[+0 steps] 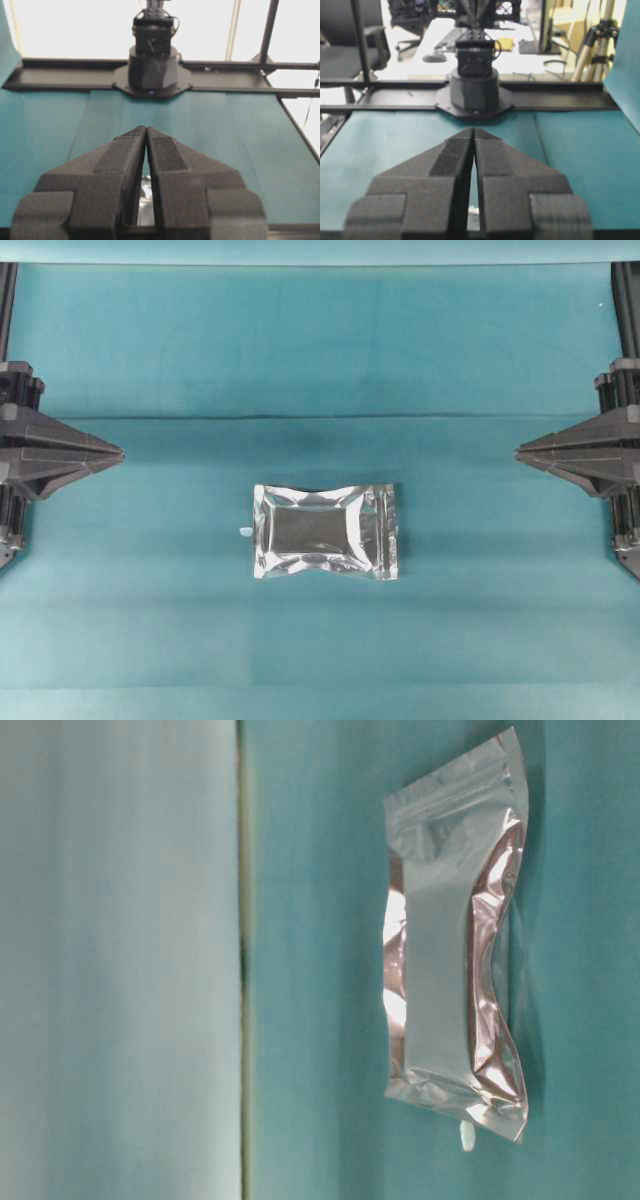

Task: Hand over the silver zip bag and make it stand upright.
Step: 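Move the right gripper toward the right edge of the silver zip bag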

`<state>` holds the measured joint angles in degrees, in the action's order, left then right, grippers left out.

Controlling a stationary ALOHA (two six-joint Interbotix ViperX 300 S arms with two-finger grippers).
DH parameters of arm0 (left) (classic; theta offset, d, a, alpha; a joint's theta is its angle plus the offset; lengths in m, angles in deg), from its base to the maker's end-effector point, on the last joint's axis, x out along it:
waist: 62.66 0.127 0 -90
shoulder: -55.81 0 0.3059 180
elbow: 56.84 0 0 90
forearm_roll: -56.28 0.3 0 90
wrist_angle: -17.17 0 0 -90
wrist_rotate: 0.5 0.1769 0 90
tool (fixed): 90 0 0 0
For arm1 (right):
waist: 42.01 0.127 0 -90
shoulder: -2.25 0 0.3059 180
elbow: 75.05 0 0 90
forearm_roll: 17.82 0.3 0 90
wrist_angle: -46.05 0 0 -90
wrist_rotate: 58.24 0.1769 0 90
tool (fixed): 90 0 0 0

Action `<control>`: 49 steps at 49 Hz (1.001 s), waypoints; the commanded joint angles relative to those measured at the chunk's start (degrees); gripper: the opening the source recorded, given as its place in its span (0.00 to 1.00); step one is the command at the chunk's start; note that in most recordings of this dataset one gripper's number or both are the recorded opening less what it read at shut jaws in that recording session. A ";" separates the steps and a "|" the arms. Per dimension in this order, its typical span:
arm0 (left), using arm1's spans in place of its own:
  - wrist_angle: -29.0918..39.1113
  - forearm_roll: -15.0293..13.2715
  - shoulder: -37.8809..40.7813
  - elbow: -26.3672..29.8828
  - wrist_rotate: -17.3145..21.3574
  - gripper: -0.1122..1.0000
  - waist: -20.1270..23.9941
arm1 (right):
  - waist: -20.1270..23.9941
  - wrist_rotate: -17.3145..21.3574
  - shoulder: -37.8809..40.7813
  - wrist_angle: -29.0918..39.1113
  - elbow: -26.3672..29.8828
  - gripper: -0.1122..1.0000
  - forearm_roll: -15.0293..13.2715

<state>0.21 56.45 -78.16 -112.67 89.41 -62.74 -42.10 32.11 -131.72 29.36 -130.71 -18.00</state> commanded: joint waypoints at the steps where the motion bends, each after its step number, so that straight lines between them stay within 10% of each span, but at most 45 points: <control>1: -0.26 0.70 2.55 1.41 -0.35 0.23 -1.05 | -0.18 0.44 0.97 0.09 0.44 0.24 0.88; 13: 0.00 0.79 8.79 3.78 0.53 0.03 -1.67 | -0.44 9.49 8.17 11.51 4.48 0.10 10.28; 37: 3.69 0.97 17.75 7.47 0.70 0.03 -1.41 | -1.58 42.98 24.08 16.35 7.47 0.11 13.97; 49: 5.36 0.97 18.11 7.91 0.70 0.03 -1.41 | -1.05 53.44 32.43 11.51 7.47 0.28 13.97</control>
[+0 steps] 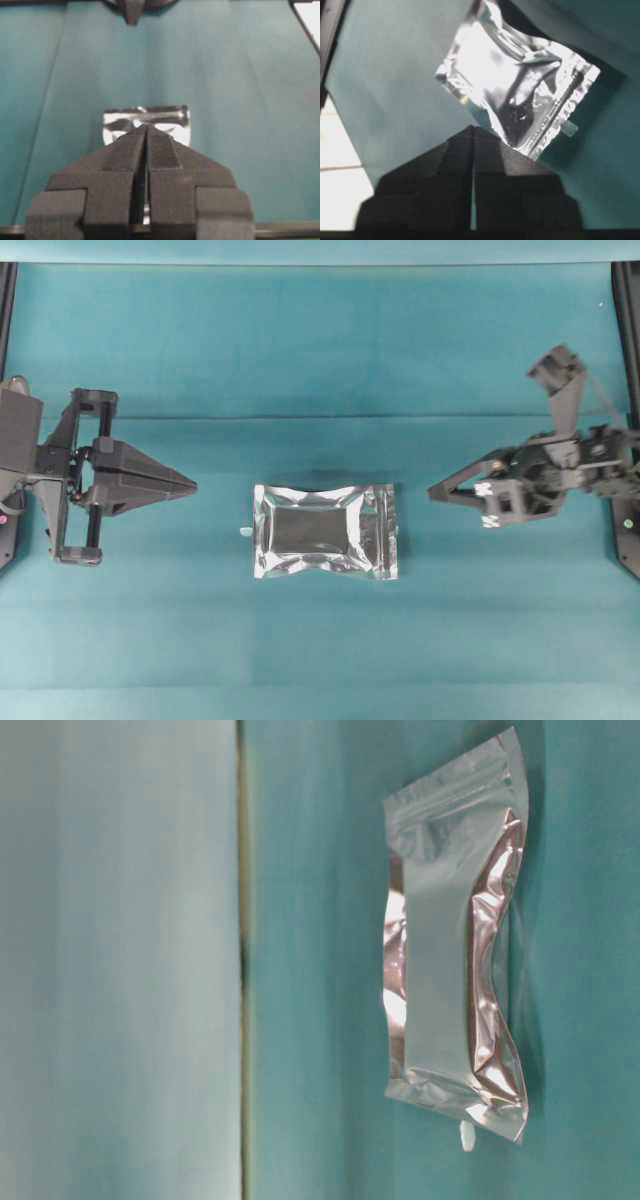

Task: Hand over the silver zip bag and make it stand upright.
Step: 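Move the right gripper toward the right edge of the silver zip bag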

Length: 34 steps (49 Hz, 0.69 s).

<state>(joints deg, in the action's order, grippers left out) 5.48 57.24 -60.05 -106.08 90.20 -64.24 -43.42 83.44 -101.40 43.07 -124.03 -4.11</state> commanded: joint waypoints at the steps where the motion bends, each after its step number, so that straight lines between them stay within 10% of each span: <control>1: 0.18 0.18 0.09 1.49 -0.09 0.03 0.09 | 0.18 2.81 2.90 -2.81 0.88 0.31 0.09; 15: 1.85 0.18 0.18 1.32 -0.18 0.03 0.09 | 2.11 9.32 15.91 -9.58 2.29 0.97 0.18; 34: 2.20 0.18 0.26 1.32 -0.18 0.03 0.97 | 3.08 13.18 25.31 -13.36 3.25 0.99 0.53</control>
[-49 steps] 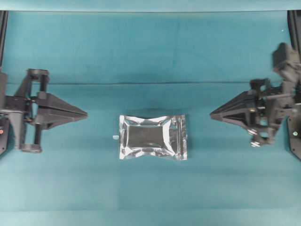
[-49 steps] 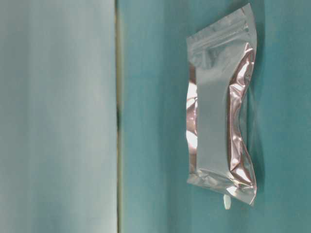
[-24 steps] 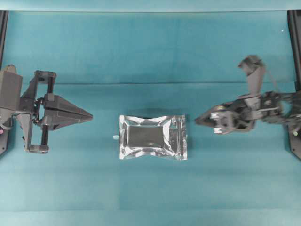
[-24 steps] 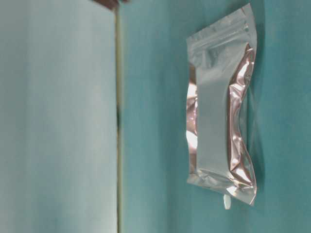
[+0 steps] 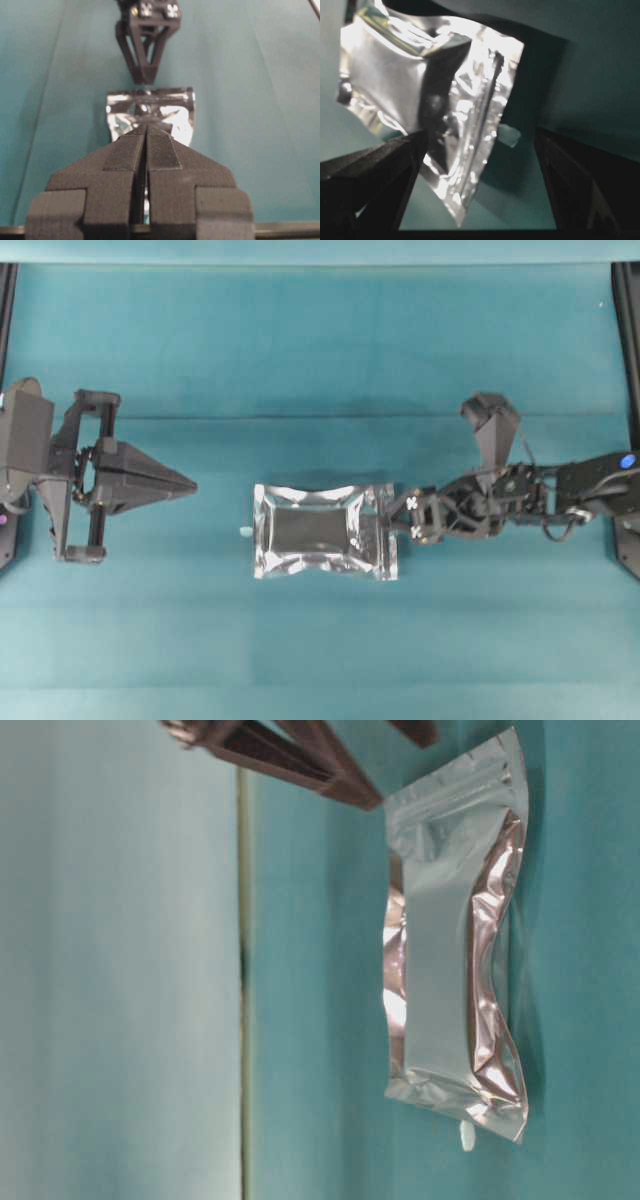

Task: Hand over the silver zip bag and make it stand upright.
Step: 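Close the right gripper on the bag's right edge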

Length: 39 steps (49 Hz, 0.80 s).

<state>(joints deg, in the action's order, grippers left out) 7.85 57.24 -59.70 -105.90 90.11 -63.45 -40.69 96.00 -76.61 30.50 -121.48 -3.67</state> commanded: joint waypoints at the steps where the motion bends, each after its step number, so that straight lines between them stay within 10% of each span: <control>1: -0.26 0.18 -0.09 1.14 -0.09 0.03 0.18 | 0.35 0.62 0.79 -0.88 0.70 0.99 0.09; 39: -0.26 0.18 0.70 1.32 -0.18 0.03 0.26 | 0.97 0.70 11.25 -5.36 8.17 0.99 0.09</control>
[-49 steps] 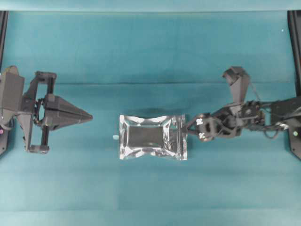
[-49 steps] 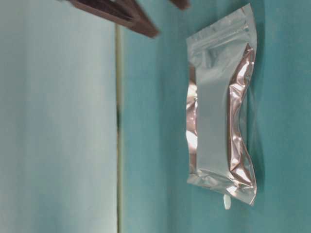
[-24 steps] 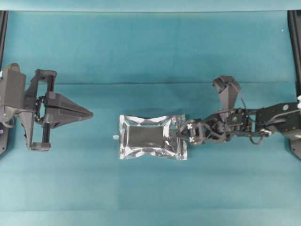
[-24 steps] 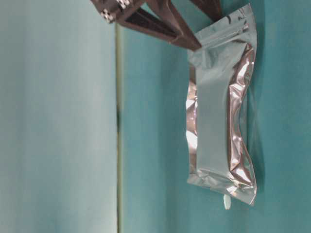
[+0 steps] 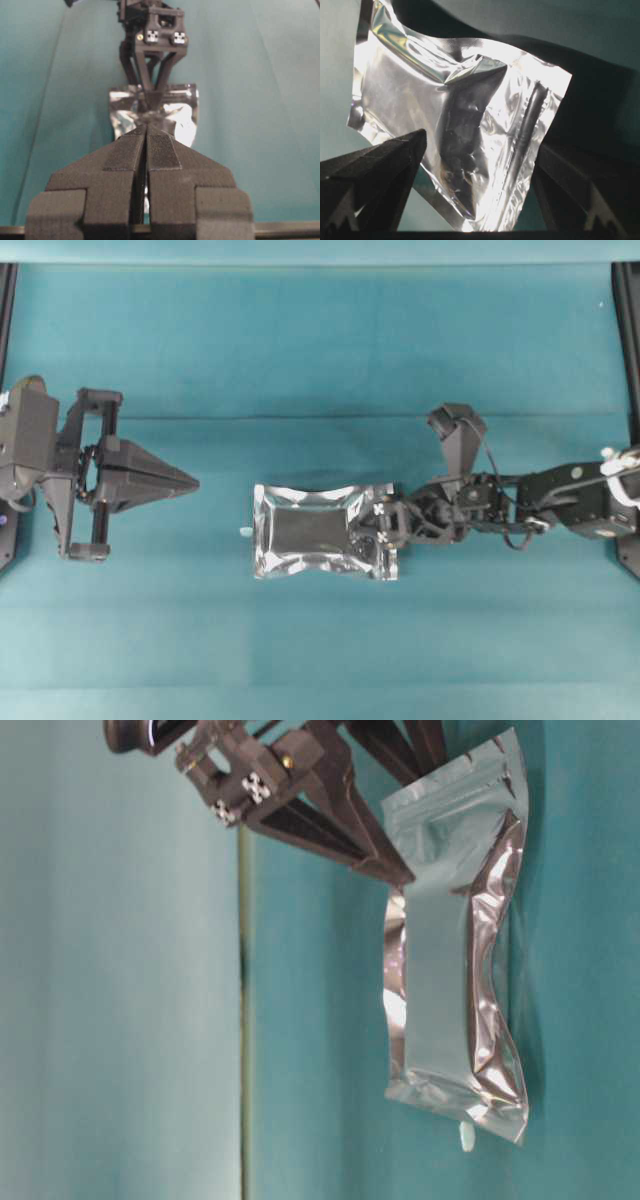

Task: Hand over the silver zip bag and make it stand upright.
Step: 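Close the right gripper on the bag's right edge, then lift the bag with the right gripper and swing it upright toward center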

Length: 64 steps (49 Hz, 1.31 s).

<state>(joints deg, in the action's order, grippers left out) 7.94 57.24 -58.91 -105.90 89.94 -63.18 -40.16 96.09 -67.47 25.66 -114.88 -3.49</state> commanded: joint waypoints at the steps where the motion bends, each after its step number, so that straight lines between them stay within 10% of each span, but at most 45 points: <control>1: -0.35 0.18 0.00 1.32 0.00 0.03 0.09 | 0.44 0.62 2.11 -0.53 1.49 0.99 -0.09; 15: -0.35 0.18 0.00 1.32 0.00 0.03 0.09 | 0.44 0.53 1.93 2.81 1.14 0.91 -0.09; 29: -0.26 0.18 0.00 1.32 0.00 0.03 0.09 | 0.26 0.09 1.49 3.52 1.32 0.27 -0.09; 36: -0.35 0.18 -0.09 1.32 0.00 0.03 0.26 | 0.26 -0.62 0.44 3.08 1.23 0.11 -0.09; 52: -0.35 0.18 0.00 1.32 0.00 0.03 0.26 | -0.62 -5.01 -5.45 6.94 2.55 0.06 -1.14; 64: -0.35 0.18 -0.09 1.14 0.00 0.03 0.35 | -2.81 -14.15 -12.48 25.49 8.26 0.06 -3.25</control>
<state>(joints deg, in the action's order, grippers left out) 7.94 57.24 -58.82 -105.81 89.85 -62.92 -42.36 85.11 -76.88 45.35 -109.52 -5.95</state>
